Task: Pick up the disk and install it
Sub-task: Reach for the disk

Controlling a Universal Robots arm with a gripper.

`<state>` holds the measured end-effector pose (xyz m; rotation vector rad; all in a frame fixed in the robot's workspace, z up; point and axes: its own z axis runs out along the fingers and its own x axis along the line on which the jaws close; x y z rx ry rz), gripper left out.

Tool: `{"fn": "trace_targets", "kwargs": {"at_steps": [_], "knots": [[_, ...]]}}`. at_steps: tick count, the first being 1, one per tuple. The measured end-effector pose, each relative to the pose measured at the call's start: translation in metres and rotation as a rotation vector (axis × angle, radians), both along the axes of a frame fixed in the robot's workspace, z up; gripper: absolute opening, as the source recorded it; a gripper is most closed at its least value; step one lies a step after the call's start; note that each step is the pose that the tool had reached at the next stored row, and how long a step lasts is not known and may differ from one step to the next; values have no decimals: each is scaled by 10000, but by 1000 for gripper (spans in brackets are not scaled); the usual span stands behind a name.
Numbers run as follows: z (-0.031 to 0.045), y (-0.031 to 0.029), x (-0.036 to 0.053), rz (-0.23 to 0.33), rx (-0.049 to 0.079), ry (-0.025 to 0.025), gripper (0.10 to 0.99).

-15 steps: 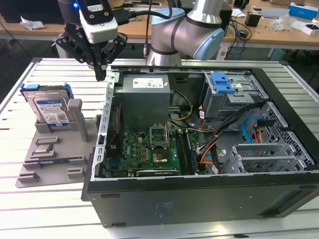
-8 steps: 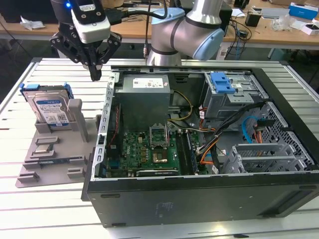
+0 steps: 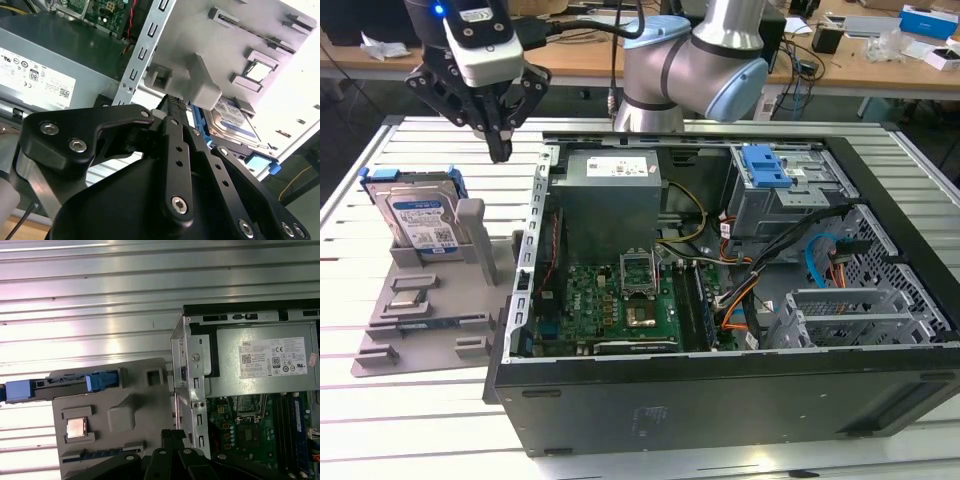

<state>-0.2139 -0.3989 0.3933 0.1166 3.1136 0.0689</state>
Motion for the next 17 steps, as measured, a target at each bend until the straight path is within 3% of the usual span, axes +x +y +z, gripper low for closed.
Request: {"fn": "trace_targets", "kwargs": {"at_steps": [17], "knots": [[0, 0, -289, 0, -1, 0, 106]]}}
